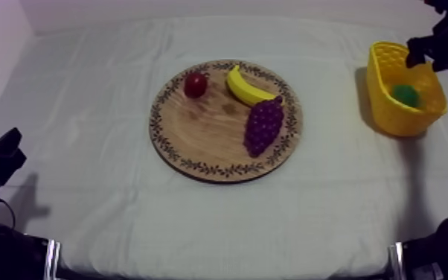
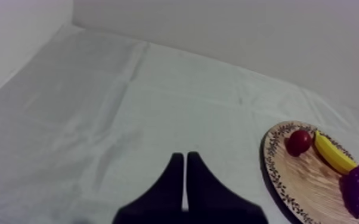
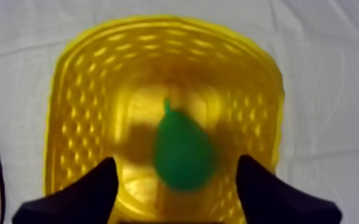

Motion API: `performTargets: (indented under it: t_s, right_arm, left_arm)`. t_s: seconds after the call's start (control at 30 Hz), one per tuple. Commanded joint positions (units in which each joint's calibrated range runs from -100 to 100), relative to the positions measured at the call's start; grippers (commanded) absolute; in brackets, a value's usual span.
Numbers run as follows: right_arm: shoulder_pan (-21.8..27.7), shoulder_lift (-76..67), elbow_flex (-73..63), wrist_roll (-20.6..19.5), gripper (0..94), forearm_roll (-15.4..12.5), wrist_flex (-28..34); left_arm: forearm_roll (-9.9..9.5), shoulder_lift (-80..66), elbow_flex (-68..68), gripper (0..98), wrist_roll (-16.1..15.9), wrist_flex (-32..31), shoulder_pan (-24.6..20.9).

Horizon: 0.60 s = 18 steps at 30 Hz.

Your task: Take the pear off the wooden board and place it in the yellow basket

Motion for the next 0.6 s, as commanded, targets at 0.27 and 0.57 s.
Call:
performTargets:
  t_s: [0.27,0.57]
  right_arm:
    - [0.0,-2.1,-0.8,-3.2,75.5,0.6,3.3]
    - [-2.4,-17.4,1.6,-5.7,65.4,0.5,4.4]
  left_arm:
    - [0.02,0.0,0.0,0.1,0.0,0.0,0.0]
    - [0.02,0.0,0.0,0.1,0.0,0.0,0.0]
